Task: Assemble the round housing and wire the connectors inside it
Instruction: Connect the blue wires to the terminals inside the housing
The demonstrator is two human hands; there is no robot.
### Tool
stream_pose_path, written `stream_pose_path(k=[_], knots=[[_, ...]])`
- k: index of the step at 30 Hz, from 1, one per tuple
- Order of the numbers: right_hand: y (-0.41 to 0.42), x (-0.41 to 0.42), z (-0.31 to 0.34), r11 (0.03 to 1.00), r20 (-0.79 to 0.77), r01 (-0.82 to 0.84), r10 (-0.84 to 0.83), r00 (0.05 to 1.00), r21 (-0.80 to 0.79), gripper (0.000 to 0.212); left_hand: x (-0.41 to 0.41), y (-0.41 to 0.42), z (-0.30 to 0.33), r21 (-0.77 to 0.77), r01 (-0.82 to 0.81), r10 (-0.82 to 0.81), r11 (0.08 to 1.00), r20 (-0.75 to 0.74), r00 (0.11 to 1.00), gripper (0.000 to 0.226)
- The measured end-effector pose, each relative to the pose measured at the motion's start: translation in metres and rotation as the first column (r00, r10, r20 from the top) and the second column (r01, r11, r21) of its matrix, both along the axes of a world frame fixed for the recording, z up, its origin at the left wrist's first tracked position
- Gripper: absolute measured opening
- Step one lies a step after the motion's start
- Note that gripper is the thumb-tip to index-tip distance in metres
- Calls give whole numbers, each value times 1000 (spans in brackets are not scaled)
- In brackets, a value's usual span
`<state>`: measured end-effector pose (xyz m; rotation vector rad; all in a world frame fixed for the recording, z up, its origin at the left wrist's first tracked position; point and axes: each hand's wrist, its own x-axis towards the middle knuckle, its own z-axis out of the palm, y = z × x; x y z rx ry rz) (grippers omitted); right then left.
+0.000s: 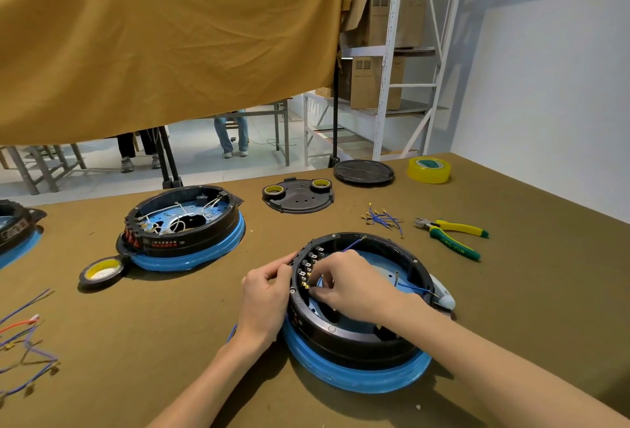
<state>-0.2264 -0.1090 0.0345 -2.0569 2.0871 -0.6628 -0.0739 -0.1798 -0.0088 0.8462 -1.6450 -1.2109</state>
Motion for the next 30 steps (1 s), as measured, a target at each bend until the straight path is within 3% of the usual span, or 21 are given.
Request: stream_pose_path(k=[13,21,30], knots=[[-6,7,-5,999,29,5,-4,1000,-43,15,0,-2,-2,18,-28,27,999,72,997,35],[-8,11,-4,998,42,60,-59,997,-10,16,0,1,-4,-48,3,6,999,191,982,42],[-18,13,-2,995,73,87,-90,993,42,14,-1,1,-5,-51,8,2,999,192,981,43]])
